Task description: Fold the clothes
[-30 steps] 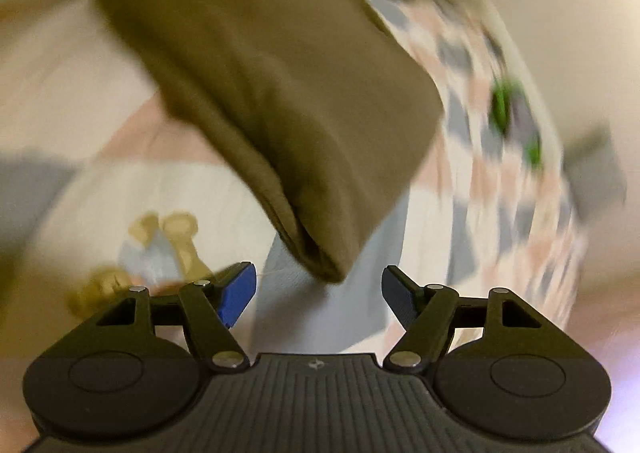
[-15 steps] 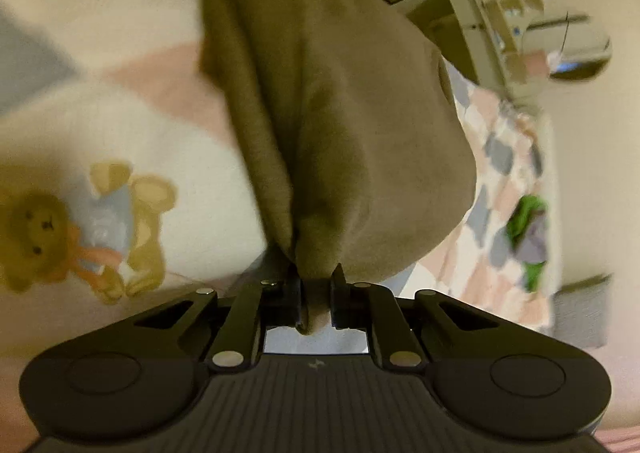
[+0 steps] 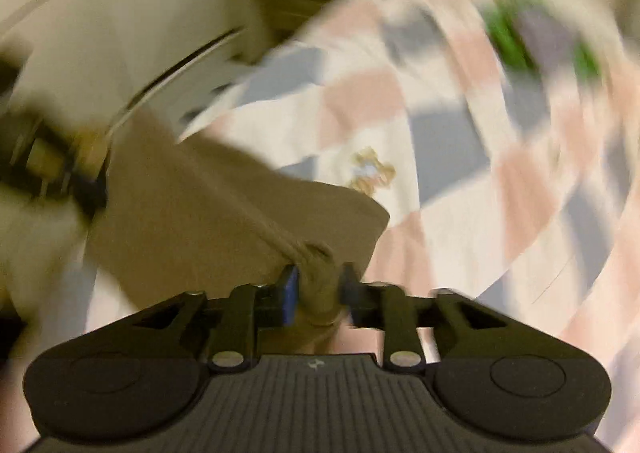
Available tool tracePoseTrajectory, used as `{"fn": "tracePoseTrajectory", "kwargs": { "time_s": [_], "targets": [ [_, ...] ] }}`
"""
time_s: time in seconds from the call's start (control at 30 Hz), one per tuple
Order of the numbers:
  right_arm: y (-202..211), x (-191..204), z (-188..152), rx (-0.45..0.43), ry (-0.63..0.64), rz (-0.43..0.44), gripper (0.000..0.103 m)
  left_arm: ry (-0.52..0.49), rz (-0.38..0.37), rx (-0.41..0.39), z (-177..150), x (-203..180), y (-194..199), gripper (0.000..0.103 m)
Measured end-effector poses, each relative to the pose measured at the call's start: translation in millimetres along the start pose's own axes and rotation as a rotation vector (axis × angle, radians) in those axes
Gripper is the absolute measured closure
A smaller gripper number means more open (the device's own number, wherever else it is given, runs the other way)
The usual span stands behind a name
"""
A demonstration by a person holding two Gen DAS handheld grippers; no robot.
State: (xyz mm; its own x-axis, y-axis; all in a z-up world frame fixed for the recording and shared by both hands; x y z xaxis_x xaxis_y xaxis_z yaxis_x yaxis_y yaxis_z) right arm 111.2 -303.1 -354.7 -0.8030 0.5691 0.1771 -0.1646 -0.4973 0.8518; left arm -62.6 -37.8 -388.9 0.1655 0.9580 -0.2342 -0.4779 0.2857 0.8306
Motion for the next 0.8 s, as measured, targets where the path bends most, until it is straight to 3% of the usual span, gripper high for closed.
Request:
{"fn": "tracePoseTrajectory", "kwargs": {
  "time_s": [0.07, 0.13, 0.23, 0.27, 0.4, 0.5, 0.53, 0.57, 0.6, 0.8],
  "targets": [
    [-24, -28, 8, 0.000, -0.184, 0.038, 0.060, 0.103, -0.075, 0.023, 4, 15, -3, 0.098],
    [-20, -47, -1, -0.075, -0.360, 0.095, 0.050, 0.179, -0.143, 0.029, 8, 27, 0, 0.095],
    [0, -64, -29, -0.151, -0.561, 0.178, 0.040, 0.281, -0.205, 0.044, 10, 41, 3, 0.070],
    [8, -69, -38, -0.164, -0.619, 0.203, 0.039, 0.306, -0.209, 0.047, 12, 44, -1, 0.070],
    [21, -74, -64, -0.168, -0.705, 0.226, 0.035, 0.346, -0.226, 0.055, 19, 44, -14, 0.070],
    [12, -70, -61, -0.153, -0.690, 0.231, 0.036, 0.298, -0.220, 0.045, 30, 35, -24, 0.074],
    [11, -68, -59, -0.161, -0.674, 0.247, 0.039, 0.276, -0.218, 0.039, 32, 30, -24, 0.081],
    [12, -65, -57, -0.173, -0.659, 0.270, 0.062, 0.258, -0.212, 0.034, 33, 27, -23, 0.091],
    [11, -63, -53, -0.183, -0.645, 0.299, 0.096, 0.240, -0.204, 0.028, 34, 25, -21, 0.096],
    [11, -63, -23, -0.227, -0.579, 0.279, 0.097, 0.224, -0.141, -0.065, 45, 33, -3, 0.102]
  ]
}}
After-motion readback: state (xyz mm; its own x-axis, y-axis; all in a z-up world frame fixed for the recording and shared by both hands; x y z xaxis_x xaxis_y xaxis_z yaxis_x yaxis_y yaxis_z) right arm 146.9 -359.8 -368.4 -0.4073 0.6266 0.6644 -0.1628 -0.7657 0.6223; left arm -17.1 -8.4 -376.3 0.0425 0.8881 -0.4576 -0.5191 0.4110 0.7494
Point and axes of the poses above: each gripper's, at about its wrist camera, not at the fingertips, and y roughly against the way its jaws point, x to its left, z to its top, the point moved 5 cm from there along -y, roughly the way its jaws point, and after that the axes turned 7 degrees about z, right-handed, at the moved point
